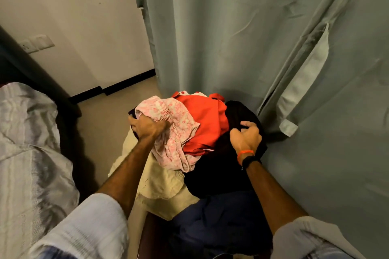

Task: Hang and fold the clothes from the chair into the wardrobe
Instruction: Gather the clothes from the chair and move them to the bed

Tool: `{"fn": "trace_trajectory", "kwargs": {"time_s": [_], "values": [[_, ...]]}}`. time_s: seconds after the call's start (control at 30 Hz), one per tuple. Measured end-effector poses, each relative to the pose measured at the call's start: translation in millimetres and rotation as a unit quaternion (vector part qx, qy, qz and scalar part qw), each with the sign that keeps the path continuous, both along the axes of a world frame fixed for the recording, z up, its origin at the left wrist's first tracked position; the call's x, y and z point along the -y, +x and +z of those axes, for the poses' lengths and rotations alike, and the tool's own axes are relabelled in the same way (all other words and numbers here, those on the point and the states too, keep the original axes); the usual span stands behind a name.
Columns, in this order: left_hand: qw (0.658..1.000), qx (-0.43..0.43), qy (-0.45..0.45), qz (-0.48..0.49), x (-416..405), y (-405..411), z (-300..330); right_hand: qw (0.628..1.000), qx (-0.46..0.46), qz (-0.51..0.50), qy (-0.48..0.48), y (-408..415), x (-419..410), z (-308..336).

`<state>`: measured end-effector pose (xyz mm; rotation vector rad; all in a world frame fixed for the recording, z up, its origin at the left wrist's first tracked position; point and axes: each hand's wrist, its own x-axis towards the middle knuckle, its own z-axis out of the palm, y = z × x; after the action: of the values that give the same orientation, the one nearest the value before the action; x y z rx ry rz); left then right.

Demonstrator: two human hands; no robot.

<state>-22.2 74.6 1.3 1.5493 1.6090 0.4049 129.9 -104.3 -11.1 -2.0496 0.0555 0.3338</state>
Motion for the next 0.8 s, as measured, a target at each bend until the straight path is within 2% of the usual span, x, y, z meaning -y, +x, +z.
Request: {"fn": "trace_trajectory", "kwargs": {"time_s": [0.07, 0.1, 0.13, 0.2, 0.3, 0.4, 0.53, 0.73, 0.8], "values": [[0.998, 0.03, -0.015, 0.057, -1, 6, -21, 1.0, -0.001, -0.003, 0.016, -2, -1, 0], [0.991, 0.076, -0.055, 0.094, -7, 9, -47, 1.0, -0.004, -0.001, 0.021, -4, -4, 0], [0.984, 0.1, -0.114, 0.096, -11, 12, -80, 1.0, -0.002, 0.005, 0.026, -7, -6, 0], [0.985, 0.083, -0.136, 0.072, -8, 20, -118, 0.999, 0.004, 0.02, 0.031, -12, -13, 1], [0.995, 0.045, -0.005, 0.09, 24, 26, -42, 0.997, 0.007, 0.074, 0.035, -22, -22, -2], [0.993, 0.069, -0.043, 0.09, 22, 22, -26, 0.99, -0.004, 0.118, 0.073, -41, -36, -2], [0.99, 0.06, -0.122, -0.047, 12, 6, -36, 0.983, -0.039, 0.132, 0.123, -65, -50, 6], [0.952, 0.131, -0.177, -0.211, 44, -7, 21, 0.977, -0.007, 0.147, 0.156, -83, -37, 32], [0.938, 0.179, -0.18, -0.237, 61, -14, 54, 0.972, 0.011, 0.151, 0.18, -86, -26, 53]]}}
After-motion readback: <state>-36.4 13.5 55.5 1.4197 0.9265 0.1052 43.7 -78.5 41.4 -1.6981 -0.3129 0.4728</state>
